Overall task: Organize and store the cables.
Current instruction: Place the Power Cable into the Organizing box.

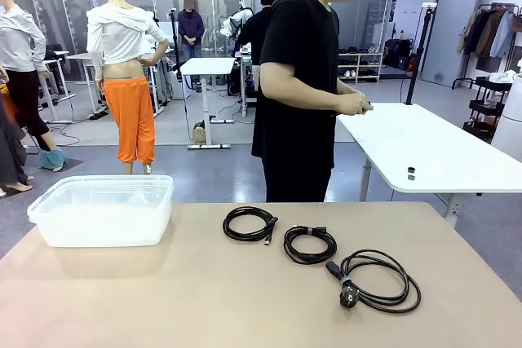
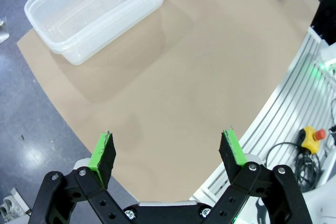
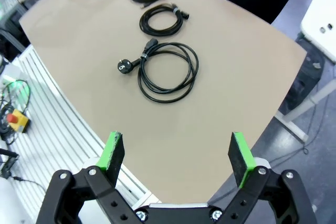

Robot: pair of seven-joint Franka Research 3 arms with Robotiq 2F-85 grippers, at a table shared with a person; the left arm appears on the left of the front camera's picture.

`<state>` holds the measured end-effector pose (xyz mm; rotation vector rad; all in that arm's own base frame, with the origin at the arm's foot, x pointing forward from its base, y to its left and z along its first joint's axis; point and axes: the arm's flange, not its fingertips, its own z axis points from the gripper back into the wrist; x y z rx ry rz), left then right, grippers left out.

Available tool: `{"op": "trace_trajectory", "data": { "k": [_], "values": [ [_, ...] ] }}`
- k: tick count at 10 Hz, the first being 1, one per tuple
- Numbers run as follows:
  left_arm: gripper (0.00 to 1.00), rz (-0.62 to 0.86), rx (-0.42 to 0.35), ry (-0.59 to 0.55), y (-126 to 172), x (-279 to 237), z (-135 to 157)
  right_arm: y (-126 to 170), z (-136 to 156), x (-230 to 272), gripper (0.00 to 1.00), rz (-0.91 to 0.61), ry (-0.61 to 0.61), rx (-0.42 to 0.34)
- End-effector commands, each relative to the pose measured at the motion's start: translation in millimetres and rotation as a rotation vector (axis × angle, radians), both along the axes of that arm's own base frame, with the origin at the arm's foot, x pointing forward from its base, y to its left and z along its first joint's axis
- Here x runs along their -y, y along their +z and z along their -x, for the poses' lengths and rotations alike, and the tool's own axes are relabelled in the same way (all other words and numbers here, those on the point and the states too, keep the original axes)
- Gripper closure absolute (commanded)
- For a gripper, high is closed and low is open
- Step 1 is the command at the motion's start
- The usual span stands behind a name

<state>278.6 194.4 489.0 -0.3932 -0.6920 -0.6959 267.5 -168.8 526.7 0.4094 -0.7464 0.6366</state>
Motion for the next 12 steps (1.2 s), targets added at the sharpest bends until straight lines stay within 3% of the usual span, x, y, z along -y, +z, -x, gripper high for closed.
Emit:
{"op": "trace_trajectory", "data": {
  "k": [1,3,6,12],
  "values": [
    [0.0,-0.004,-0.001,-0.018,-0.8,-1.1,2.1,31.2,-31.8,-64.2,0.0,0.107,-0.015,-0.178],
    [0.0,-0.004,-0.001,-0.018,-0.8,-1.1,2.1,33.8,-69.7,-139.6,0.0,0.202,0.034,-0.292],
    [0.0,-0.004,-0.001,-0.018,-0.8,-1.1,2.1,13.9,-108.7,-226.4,0.0,0.337,-0.071,-0.443],
    [0.0,-0.004,-0.001,-0.018,-0.8,-1.1,2.1,-90.7,-149.8,-328.6,0.0,0.378,-0.357,-0.593]
  ]
}}
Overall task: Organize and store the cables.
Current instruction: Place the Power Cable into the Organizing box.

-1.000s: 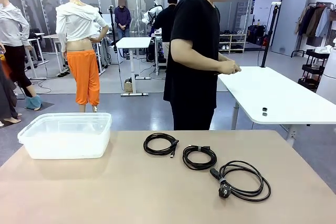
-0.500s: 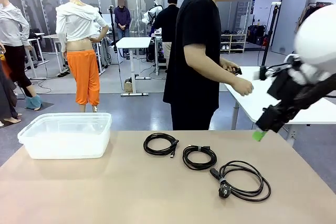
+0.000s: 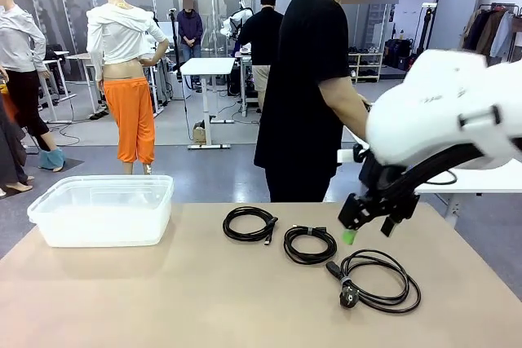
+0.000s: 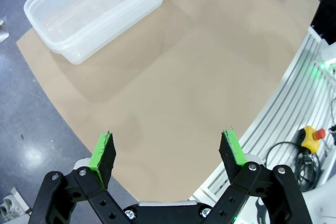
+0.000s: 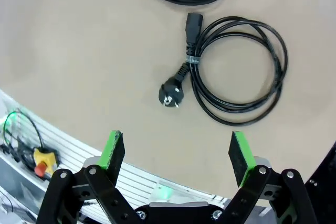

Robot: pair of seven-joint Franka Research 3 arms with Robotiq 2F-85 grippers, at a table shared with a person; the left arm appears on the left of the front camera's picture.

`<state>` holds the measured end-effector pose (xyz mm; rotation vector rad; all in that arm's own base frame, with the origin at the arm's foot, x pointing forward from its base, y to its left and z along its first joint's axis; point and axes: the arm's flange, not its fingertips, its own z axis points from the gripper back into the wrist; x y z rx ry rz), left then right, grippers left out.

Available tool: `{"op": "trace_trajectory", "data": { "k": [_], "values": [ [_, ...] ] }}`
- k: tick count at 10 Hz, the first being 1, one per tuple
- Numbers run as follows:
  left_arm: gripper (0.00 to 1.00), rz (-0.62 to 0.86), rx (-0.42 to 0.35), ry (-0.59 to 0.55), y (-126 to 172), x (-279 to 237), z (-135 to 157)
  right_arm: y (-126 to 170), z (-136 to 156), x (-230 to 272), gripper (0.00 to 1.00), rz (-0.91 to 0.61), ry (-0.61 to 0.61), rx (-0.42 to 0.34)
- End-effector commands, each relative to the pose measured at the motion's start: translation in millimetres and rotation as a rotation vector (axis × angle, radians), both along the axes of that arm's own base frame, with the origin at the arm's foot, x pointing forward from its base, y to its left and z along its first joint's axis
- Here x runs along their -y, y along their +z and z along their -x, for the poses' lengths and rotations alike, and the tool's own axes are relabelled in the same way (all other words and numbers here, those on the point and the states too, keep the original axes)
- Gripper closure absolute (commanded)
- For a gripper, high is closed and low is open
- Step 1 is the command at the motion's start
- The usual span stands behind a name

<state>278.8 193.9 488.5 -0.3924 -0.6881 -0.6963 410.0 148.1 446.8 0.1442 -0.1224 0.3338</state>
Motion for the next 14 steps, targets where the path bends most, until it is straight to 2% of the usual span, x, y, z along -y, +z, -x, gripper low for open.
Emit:
{"op": "trace_trajectory", "data": {
  "k": [1,3,9,14],
  "values": [
    [0.0,-0.002,0.002,-0.018,-0.3,-1.6,2.4,-29.5,-15.6,-19.9,0.0,0.089,-0.103,0.006],
    [0.0,-0.002,0.002,-0.018,-0.3,-1.6,2.4,-51.5,-21.6,-30.2,0.0,0.126,-0.168,0.017],
    [0.0,-0.002,0.002,-0.018,-0.3,-1.6,2.4,-118.4,-39.8,-31.7,0.0,0.154,-0.238,-0.098],
    [0.0,-0.002,0.002,-0.018,-0.3,-1.6,2.4,-138.3,-51.9,-30.7,0.0,0.158,-0.294,-0.082]
  ]
}}
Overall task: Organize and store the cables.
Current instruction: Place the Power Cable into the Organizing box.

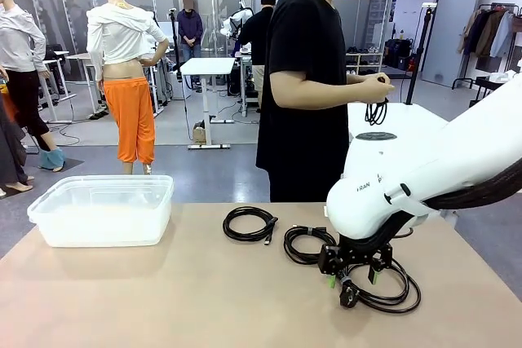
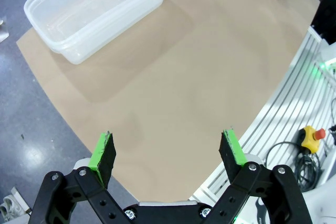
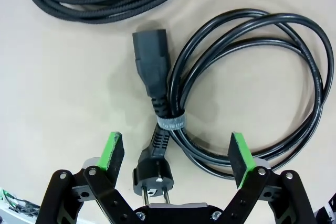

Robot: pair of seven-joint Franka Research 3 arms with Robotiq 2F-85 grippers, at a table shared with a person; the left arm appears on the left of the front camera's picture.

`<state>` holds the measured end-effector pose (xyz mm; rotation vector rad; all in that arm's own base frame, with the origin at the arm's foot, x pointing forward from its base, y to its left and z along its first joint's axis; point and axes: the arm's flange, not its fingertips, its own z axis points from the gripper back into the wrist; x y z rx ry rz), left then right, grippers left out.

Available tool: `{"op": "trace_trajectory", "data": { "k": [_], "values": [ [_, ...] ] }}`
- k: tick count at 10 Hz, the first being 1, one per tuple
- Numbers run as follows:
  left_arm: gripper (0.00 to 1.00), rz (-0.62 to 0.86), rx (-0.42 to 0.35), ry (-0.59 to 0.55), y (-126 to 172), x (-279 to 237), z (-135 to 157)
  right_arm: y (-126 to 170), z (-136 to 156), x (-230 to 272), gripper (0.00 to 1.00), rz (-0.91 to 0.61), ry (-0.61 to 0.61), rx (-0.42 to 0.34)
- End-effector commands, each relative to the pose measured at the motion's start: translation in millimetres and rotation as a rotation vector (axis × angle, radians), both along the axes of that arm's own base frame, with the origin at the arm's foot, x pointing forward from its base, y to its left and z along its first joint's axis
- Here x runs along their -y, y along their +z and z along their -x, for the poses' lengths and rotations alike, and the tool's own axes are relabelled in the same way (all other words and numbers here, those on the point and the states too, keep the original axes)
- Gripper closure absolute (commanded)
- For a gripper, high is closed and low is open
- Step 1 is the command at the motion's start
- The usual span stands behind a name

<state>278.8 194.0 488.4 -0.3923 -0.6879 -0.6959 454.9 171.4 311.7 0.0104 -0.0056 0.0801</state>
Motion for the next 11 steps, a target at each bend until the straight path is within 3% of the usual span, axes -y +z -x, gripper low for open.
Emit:
{"op": "trace_trajectory", "data": {
  "k": [1,3,4,5,6,11],
  "values": [
    [0.0,-0.002,0.002,-0.018,-0.2,-1.5,2.3,-5.2,-10.3,-6.2,0.0,0.006,-0.042,0.042],
    [0.0,-0.002,0.002,-0.018,-0.2,-1.5,2.3,-13.3,-14.0,-5.0,0.26,-0.017,-0.043,0.018],
    [0.0,-0.002,0.002,-0.018,-0.2,-1.5,2.3,-15.3,-15.6,-3.5,0.56,-0.023,-0.044,0.005],
    [0.0,-0.002,0.002,-0.018,-0.2,-1.5,2.3,-13.6,-17.2,-3.6,0.71,-0.019,-0.043,0.012],
    [0.0,-0.002,0.002,-0.018,-0.2,-1.5,2.3,-11.1,-18.2,-3.6,1.0,-0.015,-0.044,0.018],
    [0.0,-0.002,0.002,-0.018,-0.2,-1.5,2.3,4.9,-20.8,-1.1,1.0,-0.014,-0.047,0.017]
  ]
}}
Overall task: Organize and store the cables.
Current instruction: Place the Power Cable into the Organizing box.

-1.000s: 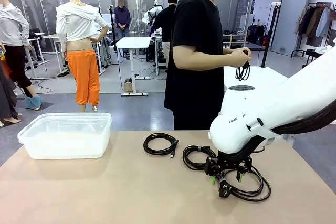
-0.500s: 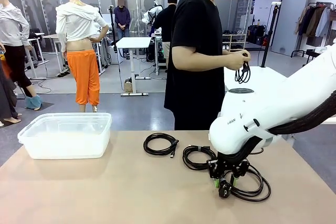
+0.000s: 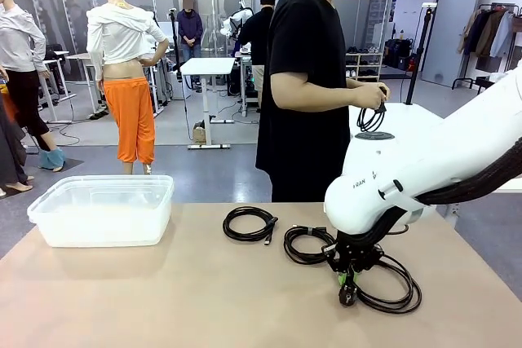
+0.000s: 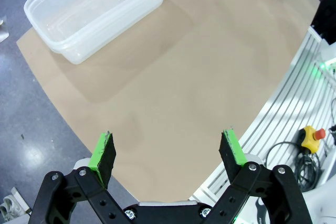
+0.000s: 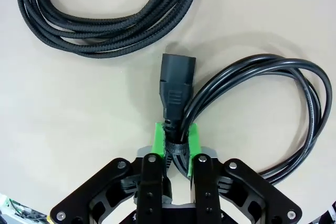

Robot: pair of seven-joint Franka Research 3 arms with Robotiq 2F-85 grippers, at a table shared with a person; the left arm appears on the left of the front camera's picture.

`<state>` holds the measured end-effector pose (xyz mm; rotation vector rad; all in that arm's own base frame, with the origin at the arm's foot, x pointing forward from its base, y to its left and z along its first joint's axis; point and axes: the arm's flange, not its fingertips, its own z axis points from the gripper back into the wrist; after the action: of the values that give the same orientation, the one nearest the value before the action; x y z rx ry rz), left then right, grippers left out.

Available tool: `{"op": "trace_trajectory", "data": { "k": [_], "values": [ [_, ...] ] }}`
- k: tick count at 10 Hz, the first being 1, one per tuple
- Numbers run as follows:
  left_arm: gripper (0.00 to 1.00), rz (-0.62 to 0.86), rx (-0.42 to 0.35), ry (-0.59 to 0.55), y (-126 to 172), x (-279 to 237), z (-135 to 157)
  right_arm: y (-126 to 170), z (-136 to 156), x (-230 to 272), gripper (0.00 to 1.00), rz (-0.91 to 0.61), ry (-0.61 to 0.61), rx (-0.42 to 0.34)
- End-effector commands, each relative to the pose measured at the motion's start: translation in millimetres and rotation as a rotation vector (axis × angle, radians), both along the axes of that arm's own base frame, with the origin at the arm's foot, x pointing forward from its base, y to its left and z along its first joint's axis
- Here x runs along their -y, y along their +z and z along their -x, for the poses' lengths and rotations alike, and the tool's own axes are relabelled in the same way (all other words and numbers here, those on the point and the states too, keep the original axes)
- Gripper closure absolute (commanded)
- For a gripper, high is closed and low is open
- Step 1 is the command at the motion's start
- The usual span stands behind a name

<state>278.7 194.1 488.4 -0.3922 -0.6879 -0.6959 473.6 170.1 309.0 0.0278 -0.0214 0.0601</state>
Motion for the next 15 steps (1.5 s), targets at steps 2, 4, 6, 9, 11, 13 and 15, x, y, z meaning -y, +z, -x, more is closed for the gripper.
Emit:
{"op": "trace_trajectory", "data": {
  "k": [2,4,6,9,11,13,15],
  "values": [
    [0.0,-0.002,0.002,-0.018,-0.2,-1.5,2.3,33.3,-0.4,-5.4,1.0,0.003,-0.033,0.028],
    [0.0,-0.002,0.002,-0.018,-0.2,-1.5,2.3,54.7,4.4,-9.6,1.0,-0.006,-0.039,0.027],
    [0.0,-0.002,0.002,-0.018,-0.2,-1.5,2.3,42.7,0.2,-3.1,0.87,-0.003,-0.001,0.032],
    [0.0,-0.002,0.002,-0.018,-0.2,-1.5,2.3,42.7,0.2,-3.1,0.87,-0.003,-0.001,0.032],
    [0.0,-0.002,0.002,-0.018,-0.2,-1.5,2.3,42.7,0.2,-3.1,0.87,-0.003,-0.001,0.032],
    [0.0,-0.002,0.002,-0.018,-0.2,-1.5,2.3,42.7,0.2,-3.1,0.87,-0.003,-0.001,0.032],
    [0.0,-0.002,0.002,-0.018,-0.2,-1.5,2.3,41.8,3.0,-3.5,0.81,-0.001,-0.002,0.011]
  ]
}}
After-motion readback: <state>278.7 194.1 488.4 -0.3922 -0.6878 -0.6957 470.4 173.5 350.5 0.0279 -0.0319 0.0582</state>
